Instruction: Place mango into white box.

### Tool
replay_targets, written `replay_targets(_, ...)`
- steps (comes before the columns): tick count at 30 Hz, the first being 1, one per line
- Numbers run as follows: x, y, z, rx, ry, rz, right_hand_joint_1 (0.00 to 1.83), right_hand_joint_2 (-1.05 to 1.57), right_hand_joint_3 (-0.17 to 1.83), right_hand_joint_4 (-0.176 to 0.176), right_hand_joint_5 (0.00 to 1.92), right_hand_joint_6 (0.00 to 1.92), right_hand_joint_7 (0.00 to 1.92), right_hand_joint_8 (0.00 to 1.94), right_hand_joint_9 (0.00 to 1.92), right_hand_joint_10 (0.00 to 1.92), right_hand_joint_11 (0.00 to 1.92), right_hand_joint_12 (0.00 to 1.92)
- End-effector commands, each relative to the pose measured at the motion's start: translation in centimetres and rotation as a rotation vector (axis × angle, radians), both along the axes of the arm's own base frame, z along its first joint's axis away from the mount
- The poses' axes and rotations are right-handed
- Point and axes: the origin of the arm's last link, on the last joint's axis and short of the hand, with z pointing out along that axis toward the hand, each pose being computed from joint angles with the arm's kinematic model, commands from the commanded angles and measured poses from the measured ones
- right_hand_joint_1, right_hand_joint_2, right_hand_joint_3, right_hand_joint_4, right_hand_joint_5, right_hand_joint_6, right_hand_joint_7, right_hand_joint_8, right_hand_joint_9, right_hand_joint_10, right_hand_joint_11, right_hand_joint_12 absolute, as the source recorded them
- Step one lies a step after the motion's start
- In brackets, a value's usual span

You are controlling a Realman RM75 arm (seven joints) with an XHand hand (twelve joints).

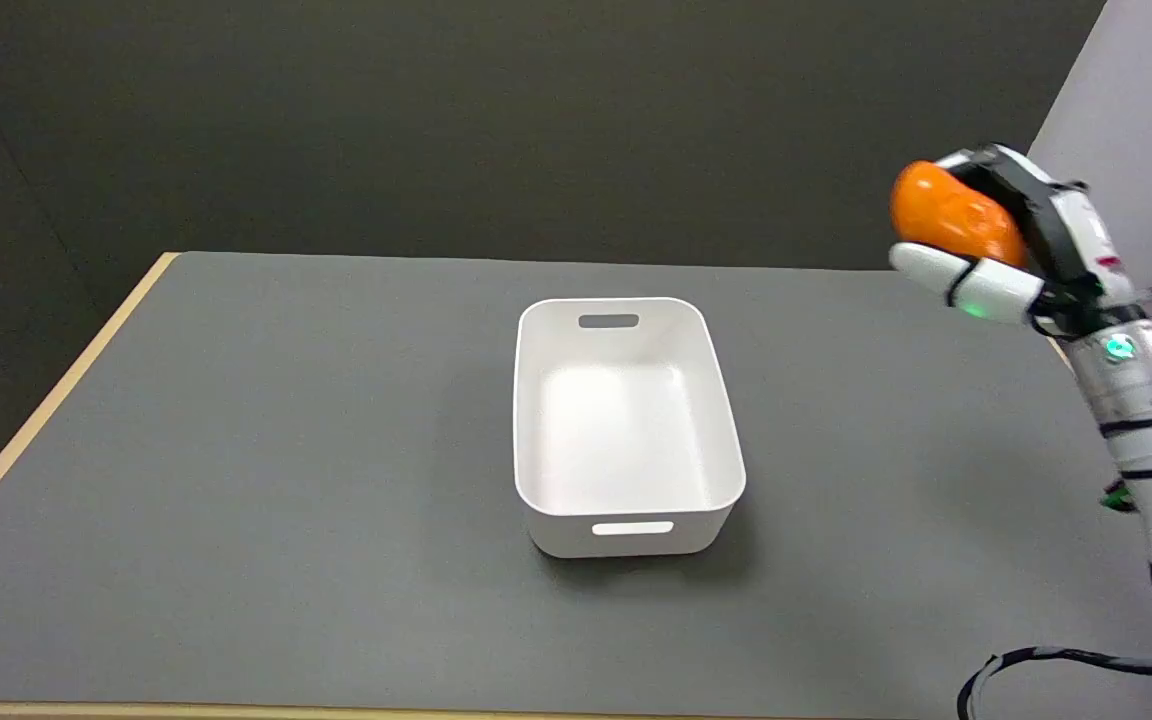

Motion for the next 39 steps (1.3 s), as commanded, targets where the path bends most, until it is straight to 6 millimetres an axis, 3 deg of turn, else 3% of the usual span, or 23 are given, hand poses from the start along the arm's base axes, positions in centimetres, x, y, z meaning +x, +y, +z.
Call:
replay_targets(1, 0.5, -5.2, -17.8, 0.715, 0.009, -0.134, 1.17, 1.09, 0.45, -0.176, 0.63, 1.57, 0.68, 1.61, 0.87, 1.92, 0.62, 1.92)
replay_targets(9, -2.5, -5.6, -23.8, 0.762, 0.009, -0.204, 1.17, 1.07, 0.47, -0.176, 0.64, 1.56, 0.70, 1.60, 0.88, 1.92, 0.67, 1.92)
replay_targets(11, -4.2, -5.6, -25.1, 0.743, -0.008, -0.244, 1.17, 1.07, 0.47, -0.176, 0.64, 1.56, 0.70, 1.60, 0.88, 1.92, 0.68, 1.92)
replay_targets(16, -5.7, -5.9, -26.6, 0.690, -0.020, -0.282, 1.17, 1.07, 0.48, -0.176, 0.64, 1.56, 0.70, 1.60, 0.88, 1.92, 0.71, 1.92)
replay_targets(20, -5.8, -6.6, -27.4, 0.634, 0.117, -0.290, 1.17, 1.07, 0.48, -0.176, 0.64, 1.56, 0.70, 1.60, 0.89, 1.92, 0.74, 1.92)
replay_targets(30, -7.6, -11.7, -25.7, 0.494, 0.344, -0.388, 1.17, 1.06, 0.49, -0.176, 0.64, 1.56, 0.70, 1.60, 0.89, 1.92, 0.76, 1.92)
replay_targets(34, -8.1, -15.1, -23.5, 0.422, 0.471, -0.427, 1.17, 1.06, 0.50, -0.176, 0.65, 1.56, 0.70, 1.60, 0.89, 1.92, 0.78, 1.92)
replay_targets(39, -7.9, -17.6, -19.8, 0.322, 0.490, -0.464, 1.18, 1.05, 0.50, -0.176, 0.65, 1.55, 0.71, 1.59, 0.89, 1.92, 0.80, 1.92)
